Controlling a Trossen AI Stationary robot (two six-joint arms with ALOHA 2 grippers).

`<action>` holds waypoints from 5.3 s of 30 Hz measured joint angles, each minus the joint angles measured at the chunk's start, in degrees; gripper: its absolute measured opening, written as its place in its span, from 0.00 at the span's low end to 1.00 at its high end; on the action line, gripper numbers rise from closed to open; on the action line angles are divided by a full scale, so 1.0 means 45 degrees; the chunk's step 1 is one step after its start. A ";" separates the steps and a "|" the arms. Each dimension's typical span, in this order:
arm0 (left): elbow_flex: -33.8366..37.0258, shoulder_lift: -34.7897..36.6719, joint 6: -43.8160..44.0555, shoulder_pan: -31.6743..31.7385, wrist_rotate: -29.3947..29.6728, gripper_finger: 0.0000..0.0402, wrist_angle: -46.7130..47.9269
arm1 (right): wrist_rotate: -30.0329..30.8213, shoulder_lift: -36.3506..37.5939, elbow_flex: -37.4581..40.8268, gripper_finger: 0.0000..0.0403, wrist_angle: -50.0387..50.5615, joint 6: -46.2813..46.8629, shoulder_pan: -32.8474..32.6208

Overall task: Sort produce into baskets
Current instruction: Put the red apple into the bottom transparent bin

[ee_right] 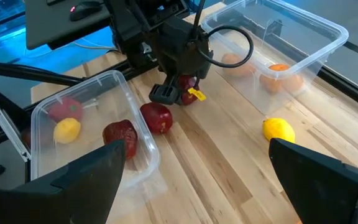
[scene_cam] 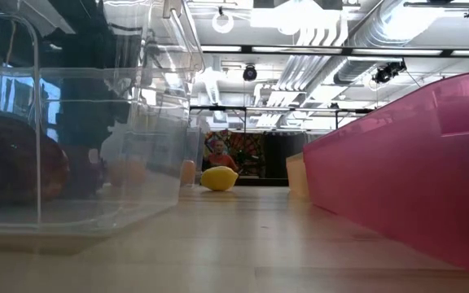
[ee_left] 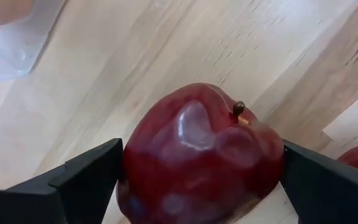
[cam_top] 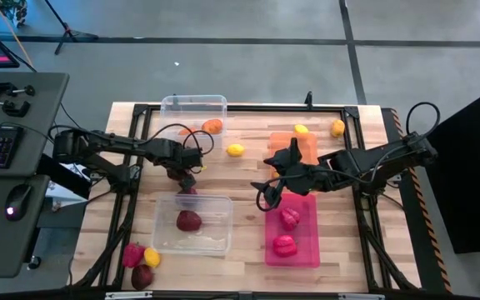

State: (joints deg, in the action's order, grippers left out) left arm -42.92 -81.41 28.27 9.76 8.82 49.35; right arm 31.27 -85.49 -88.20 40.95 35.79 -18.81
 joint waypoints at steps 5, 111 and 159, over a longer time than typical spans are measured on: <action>-0.0005 0.0681 0.0351 -0.0004 -0.0141 0.82 0.0641 | -0.0097 0.0000 0.0000 0.96 0.0000 0.0005 0.0000; -0.2628 0.2428 0.4506 -0.7660 -0.3017 1.00 -0.4586 | 0.0340 0.0000 0.0000 0.96 0.1467 0.0389 0.0005; -0.2221 0.1236 0.4901 0.0010 -0.5329 0.99 0.2860 | 0.1185 -0.0005 -0.0005 0.96 0.1390 0.0411 0.0015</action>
State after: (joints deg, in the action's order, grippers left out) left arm -52.91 -75.85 50.32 9.81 -15.16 62.22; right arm 36.60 -85.52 -88.23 47.20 37.64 -18.74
